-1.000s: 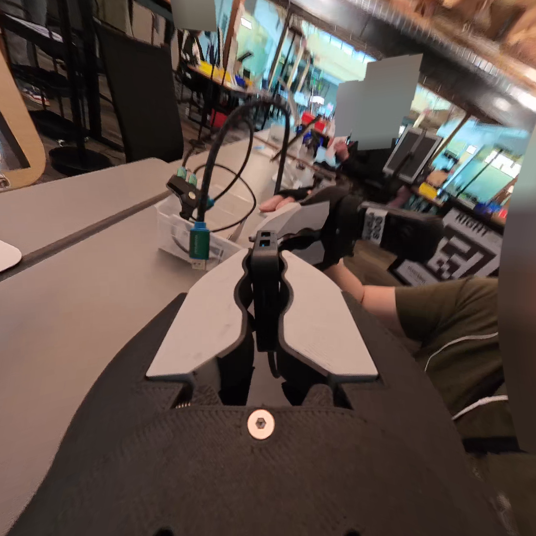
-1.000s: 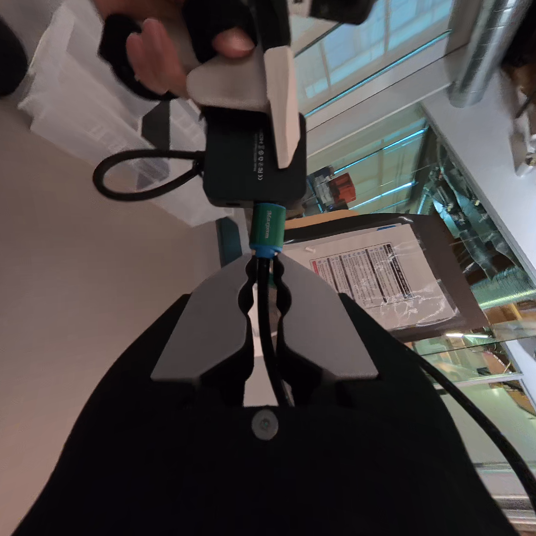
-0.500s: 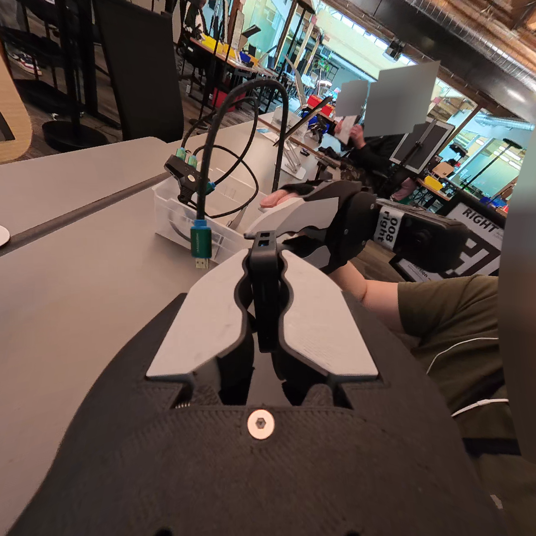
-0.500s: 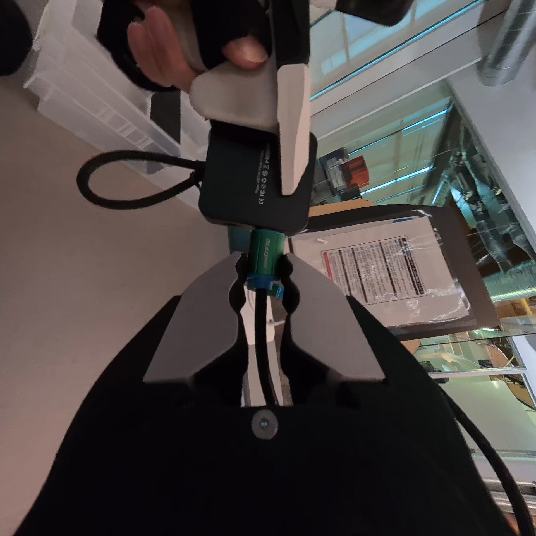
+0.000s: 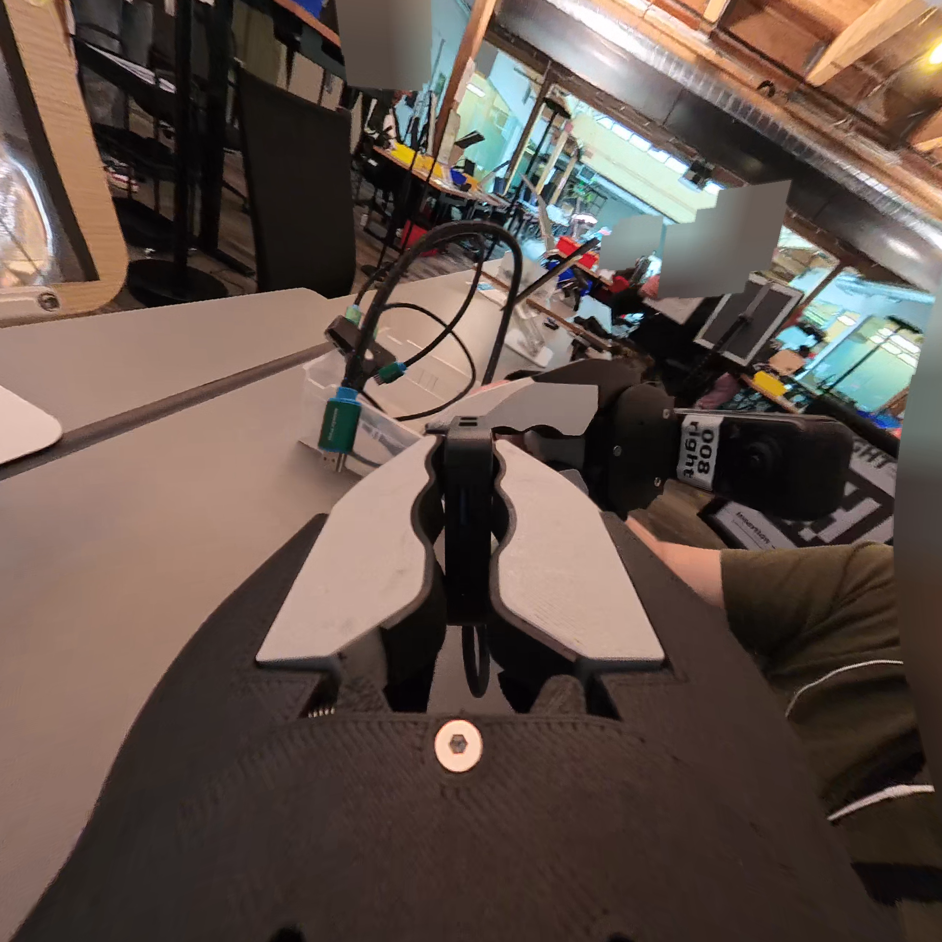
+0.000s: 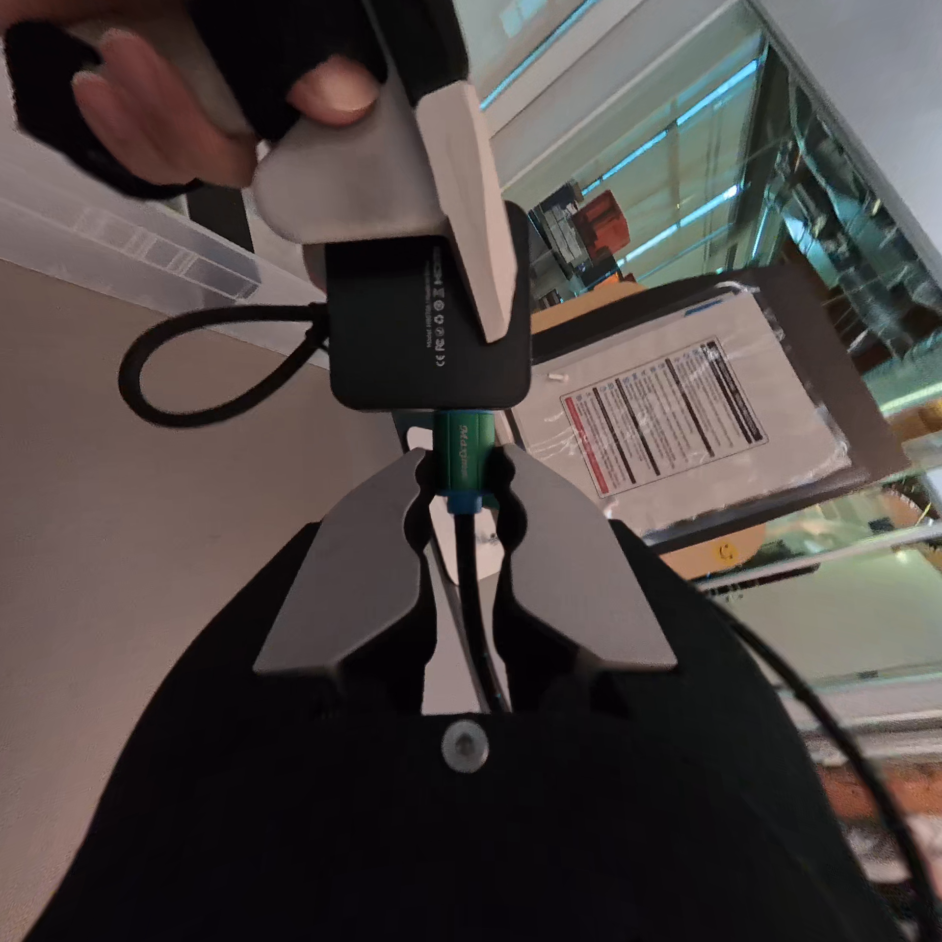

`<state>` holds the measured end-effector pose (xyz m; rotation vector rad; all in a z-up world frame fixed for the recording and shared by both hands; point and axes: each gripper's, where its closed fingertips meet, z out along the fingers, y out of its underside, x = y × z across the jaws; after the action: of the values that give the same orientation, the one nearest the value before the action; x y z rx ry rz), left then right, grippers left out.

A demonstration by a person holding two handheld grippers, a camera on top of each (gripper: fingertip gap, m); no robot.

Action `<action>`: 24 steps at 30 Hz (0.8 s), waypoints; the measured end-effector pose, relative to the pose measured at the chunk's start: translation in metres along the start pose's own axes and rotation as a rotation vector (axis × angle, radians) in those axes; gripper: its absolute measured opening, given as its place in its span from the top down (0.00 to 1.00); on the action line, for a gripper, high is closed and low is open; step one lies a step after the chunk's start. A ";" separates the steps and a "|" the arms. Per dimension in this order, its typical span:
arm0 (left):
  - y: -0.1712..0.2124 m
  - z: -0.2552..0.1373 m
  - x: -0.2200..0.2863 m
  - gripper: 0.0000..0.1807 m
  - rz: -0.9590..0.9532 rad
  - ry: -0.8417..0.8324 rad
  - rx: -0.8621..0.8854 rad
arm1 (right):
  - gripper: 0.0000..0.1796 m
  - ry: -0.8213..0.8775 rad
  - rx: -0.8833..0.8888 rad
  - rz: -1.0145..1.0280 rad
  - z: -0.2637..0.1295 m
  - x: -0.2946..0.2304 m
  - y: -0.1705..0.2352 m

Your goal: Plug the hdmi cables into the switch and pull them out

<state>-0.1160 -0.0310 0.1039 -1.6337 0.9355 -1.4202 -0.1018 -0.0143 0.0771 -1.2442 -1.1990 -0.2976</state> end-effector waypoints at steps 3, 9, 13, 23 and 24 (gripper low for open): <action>0.000 -0.002 0.001 0.93 -0.003 0.012 -0.006 | 0.88 -0.029 0.058 -0.008 -0.002 -0.003 -0.005; 0.004 0.005 -0.001 0.93 -0.026 0.031 -0.007 | 0.88 -0.052 0.010 -0.078 -0.004 -0.005 0.002; -0.004 0.002 -0.006 0.93 -0.045 0.037 0.030 | 0.88 -0.030 0.039 -0.003 0.003 -0.002 0.001; 0.012 0.005 0.028 0.92 0.639 -0.040 -0.108 | 0.76 -0.416 0.266 0.471 -0.036 -0.001 -0.020; 0.018 0.009 0.034 0.92 0.695 -0.031 -0.134 | 0.76 -0.459 0.285 0.511 -0.038 -0.003 -0.024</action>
<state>-0.1044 -0.0691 0.1016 -1.2257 1.4261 -0.8630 -0.1013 -0.0563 0.0936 -1.3508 -1.2014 0.5447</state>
